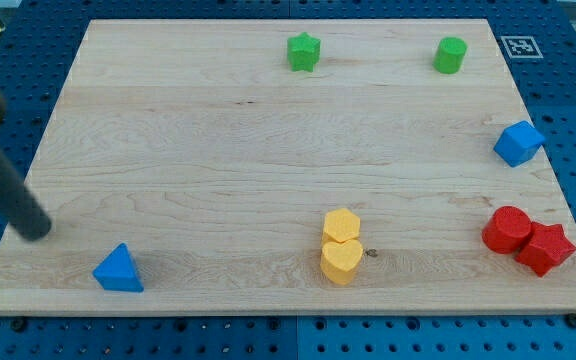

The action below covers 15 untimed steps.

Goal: Move the blue triangle to the blue cube

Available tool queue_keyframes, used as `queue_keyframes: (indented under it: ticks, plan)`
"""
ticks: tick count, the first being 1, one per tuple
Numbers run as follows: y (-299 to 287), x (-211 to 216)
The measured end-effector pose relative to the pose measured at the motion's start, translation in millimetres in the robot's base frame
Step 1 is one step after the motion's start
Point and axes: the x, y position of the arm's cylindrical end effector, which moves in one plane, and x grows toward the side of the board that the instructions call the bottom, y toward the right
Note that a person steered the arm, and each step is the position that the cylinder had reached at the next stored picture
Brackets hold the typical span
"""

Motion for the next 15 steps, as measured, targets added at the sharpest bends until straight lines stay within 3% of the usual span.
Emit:
queue_keyframes:
  ticks: [1, 2, 4, 6, 8, 11, 13, 14, 15]
  plan:
    - [36, 50]
    - [94, 48]
    - [143, -29]
    - [138, 13]
    - [219, -83]
    - [178, -98]
    - [351, -134]
    - [375, -134]
    - [341, -133]
